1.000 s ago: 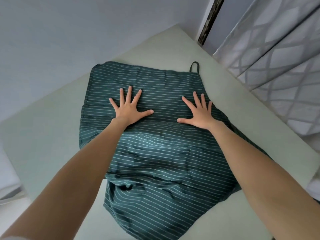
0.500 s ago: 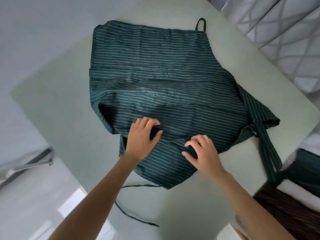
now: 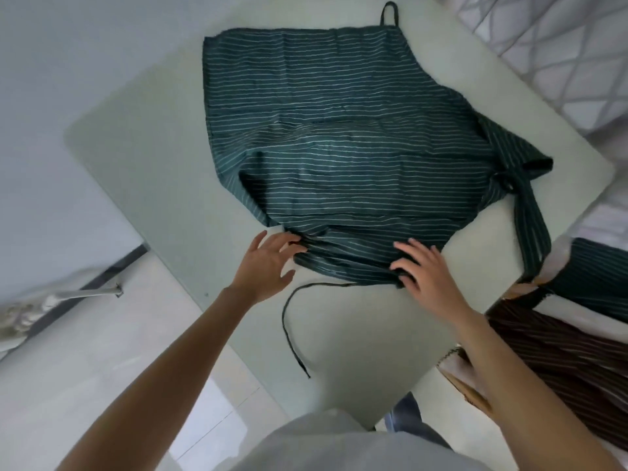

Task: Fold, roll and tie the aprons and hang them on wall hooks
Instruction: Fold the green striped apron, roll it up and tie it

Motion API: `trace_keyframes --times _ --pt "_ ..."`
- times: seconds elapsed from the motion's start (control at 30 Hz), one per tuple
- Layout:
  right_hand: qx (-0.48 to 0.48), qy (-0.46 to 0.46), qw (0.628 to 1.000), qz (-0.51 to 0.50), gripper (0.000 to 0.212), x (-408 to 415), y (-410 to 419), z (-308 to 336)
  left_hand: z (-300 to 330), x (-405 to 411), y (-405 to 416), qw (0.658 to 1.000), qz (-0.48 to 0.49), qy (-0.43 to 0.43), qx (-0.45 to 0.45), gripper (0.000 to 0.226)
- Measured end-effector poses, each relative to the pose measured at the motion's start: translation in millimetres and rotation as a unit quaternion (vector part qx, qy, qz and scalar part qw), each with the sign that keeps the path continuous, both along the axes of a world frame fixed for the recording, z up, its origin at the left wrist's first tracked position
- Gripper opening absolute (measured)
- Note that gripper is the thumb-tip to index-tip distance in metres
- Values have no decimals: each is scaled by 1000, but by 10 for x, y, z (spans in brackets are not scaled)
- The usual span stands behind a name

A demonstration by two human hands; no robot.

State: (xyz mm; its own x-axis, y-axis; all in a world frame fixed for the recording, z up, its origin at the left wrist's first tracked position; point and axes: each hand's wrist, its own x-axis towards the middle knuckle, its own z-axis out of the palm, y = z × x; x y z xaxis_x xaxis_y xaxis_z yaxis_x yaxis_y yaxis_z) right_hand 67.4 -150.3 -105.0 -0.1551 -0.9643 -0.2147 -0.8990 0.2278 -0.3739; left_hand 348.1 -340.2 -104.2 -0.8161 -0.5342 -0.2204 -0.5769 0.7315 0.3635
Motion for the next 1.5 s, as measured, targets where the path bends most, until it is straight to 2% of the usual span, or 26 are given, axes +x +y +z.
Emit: trace_keyframes --times 0.13,0.27,0.3,0.37,0.43,0.5,0.53,0.57,0.63,0.7,0.73,0.8,0.87,0.93,1.0,1.07,1.13,1.2,1.23,1.3,1.4,1.5 --pt "0 39 999 -35 19 -83 132 154 11 -140 164 996 64 22 -52 27" --pt "-4 58 998 18 43 268 91 215 95 -273 219 976 159 146 -38 13" --pt "-1 65 998 25 45 349 88 195 161 -300 233 963 194 187 -25 13" --pt "-24 60 998 9 36 430 88 129 328 -333 256 926 273 260 10 13" --pt "-65 35 997 -36 21 434 73 150 494 -334 287 883 334 312 104 15" --pt "-101 19 992 -69 15 391 22 237 620 -299 306 843 352 343 218 18" --pt "-116 17 990 -77 15 357 -19 306 661 -268 307 838 350 337 247 16" --pt "-130 12 988 -83 16 330 -53 400 714 -222 314 850 339 315 249 15" --pt "-146 -23 982 -115 17 256 -124 575 782 -102 281 909 282 244 186 11" --pt "-149 -102 970 -163 16 184 -119 751 810 82 238 967 177 166 77 20" --pt "-142 -136 965 -175 15 143 -92 811 811 183 215 983 127 126 45 29" --pt "-104 -147 973 -142 12 107 -1 900 755 393 231 997 56 26 46 35" --pt "-37 -127 989 -67 11 148 112 898 673 548 342 992 5 -101 70 24" --pt "66 -136 988 13 13 256 219 823 594 606 474 982 -20 -169 86 27" --pt "207 -166 961 75 16 336 297 731 530 548 566 980 -6 -166 106 42" --pt "283 -192 935 96 19 317 315 670 458 395 578 989 42 -91 108 58" --pt "236 -203 949 47 24 226 287 612 382 165 545 994 74 -13 75 53" --pt "139 -113 984 -17 33 112 240 491 297 -97 507 996 75 -3 49 48" --pt "114 -41 992 -44 40 63 210 423 256 -227 495 996 69 -18 49 53" --pt "151 47 984 -88 56 33 167 295 179 -438 485 993 58 -75 64 63" --pt "220 39 971 -90 72 103 108 137 58 -631 463 981 77 -168 56 68" --pt "197 14 978 -73 67 88 -17 150 114 -826 438 966 147 -210 -17 63"
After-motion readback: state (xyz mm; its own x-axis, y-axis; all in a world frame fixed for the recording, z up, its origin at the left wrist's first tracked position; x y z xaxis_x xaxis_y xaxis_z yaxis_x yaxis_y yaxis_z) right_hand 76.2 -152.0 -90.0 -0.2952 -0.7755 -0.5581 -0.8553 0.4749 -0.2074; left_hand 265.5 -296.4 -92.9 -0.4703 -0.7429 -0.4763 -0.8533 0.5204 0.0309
